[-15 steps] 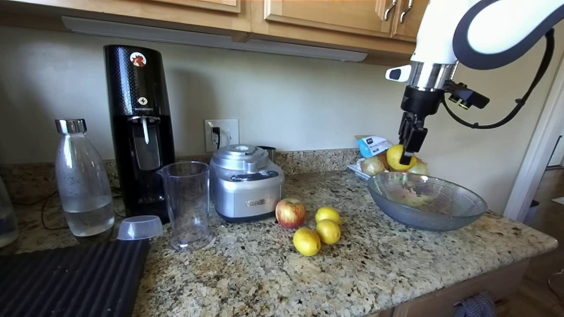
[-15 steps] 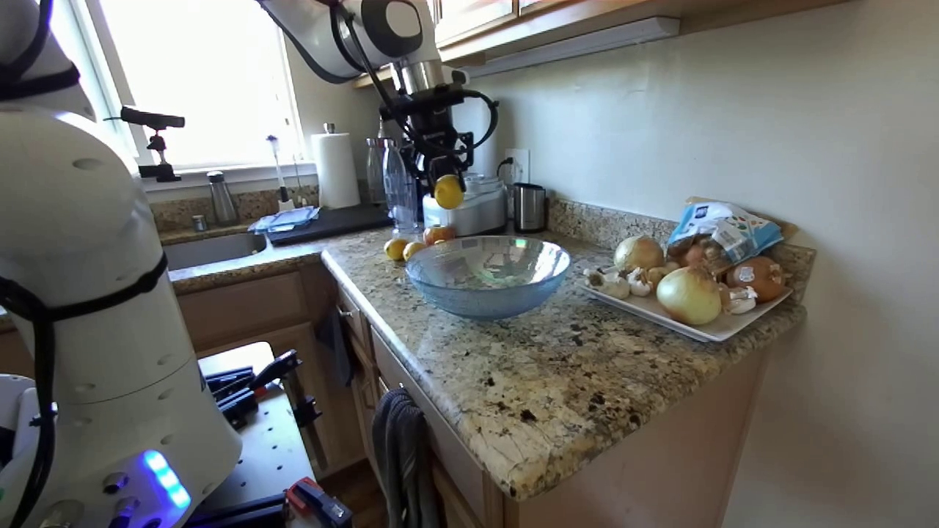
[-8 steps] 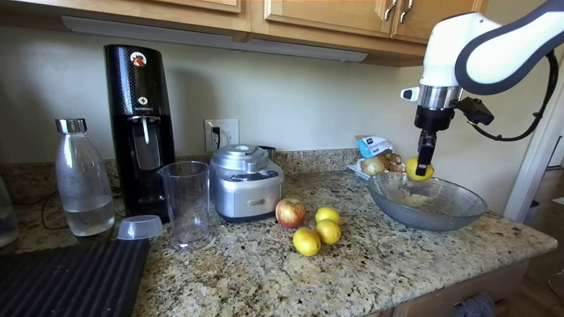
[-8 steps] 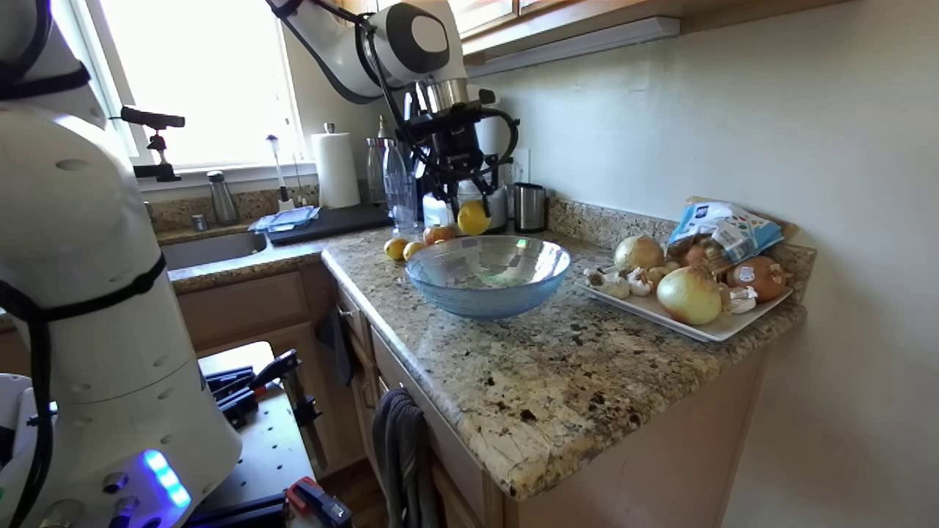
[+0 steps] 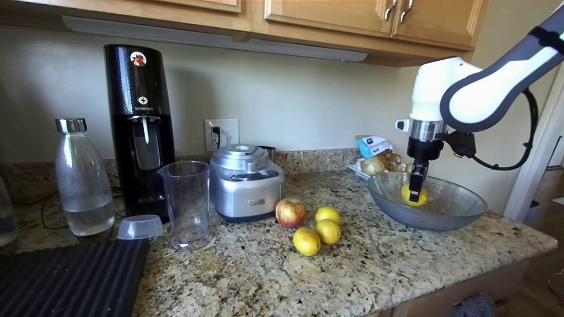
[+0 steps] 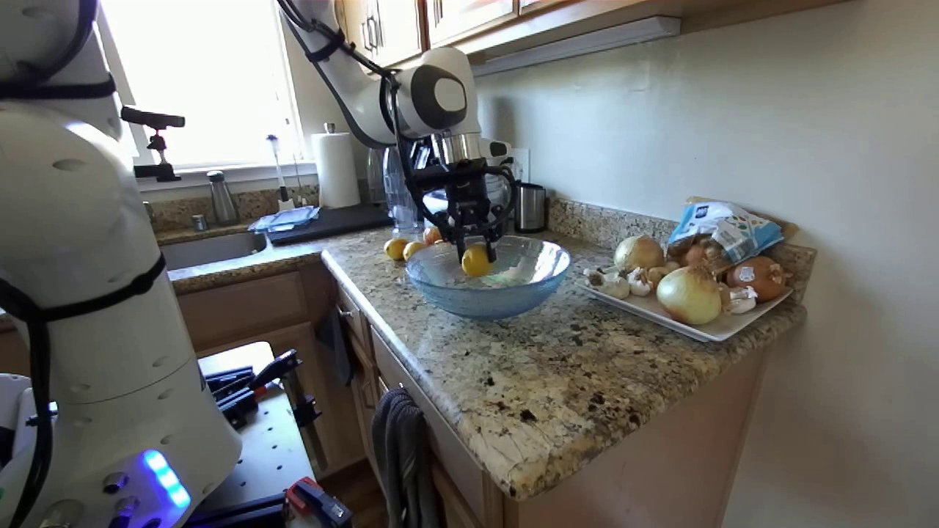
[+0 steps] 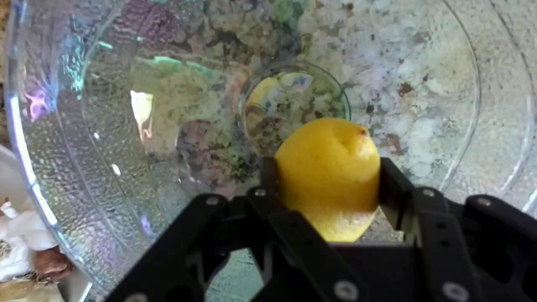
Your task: Put the lemons and the apple inside the glass bowl
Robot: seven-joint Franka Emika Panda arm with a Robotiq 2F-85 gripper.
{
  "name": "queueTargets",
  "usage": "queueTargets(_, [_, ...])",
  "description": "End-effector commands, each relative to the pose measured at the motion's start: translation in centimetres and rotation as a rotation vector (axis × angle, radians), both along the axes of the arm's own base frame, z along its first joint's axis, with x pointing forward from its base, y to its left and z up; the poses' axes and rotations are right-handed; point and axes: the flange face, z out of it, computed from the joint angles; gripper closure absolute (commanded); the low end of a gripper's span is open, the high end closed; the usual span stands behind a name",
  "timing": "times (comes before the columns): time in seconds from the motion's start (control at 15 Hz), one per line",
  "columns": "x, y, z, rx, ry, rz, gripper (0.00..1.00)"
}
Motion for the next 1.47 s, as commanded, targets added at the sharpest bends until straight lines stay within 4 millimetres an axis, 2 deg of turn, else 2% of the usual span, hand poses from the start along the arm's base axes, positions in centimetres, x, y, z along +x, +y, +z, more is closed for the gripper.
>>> queueTargets(0.0, [0.0, -0.3, -1.3, -0.009, -0.014, -0.029, 0.66])
queueTargets(0.13, [0.0, -0.4, -1.8, -0.011, -0.007, -0.034, 0.66])
queueTargets(0.2, [-0.1, -0.4, -1.8, -0.012, -0.003, -0.035, 0.36])
queueTargets(0.27, [-0.1, -0.4, -1.7, -0.01, 0.001, -0.035, 0.15])
queueTargets(0.4, [-0.3, -0.2, -0.9, -0.007, -0.003, -0.027, 0.04])
queueTargets(0.67, [-1.0, 0.6, 2.2, -0.001, -0.043, 0.001, 0.0])
queueTargets(0.93, [-2.0, 3.1, 6.5, 0.021, -0.096, 0.102, 0.0])
queueTargets(1.07, [-2.5, 5.2, 8.4, 0.038, -0.124, 0.161, 0.0])
queueTargets(1.2, [-3.0, 7.5, 9.4, 0.059, -0.139, 0.223, 0.0])
queueTargets(1.4, [-3.3, 11.4, 9.2, 0.073, -0.128, 0.315, 0.0])
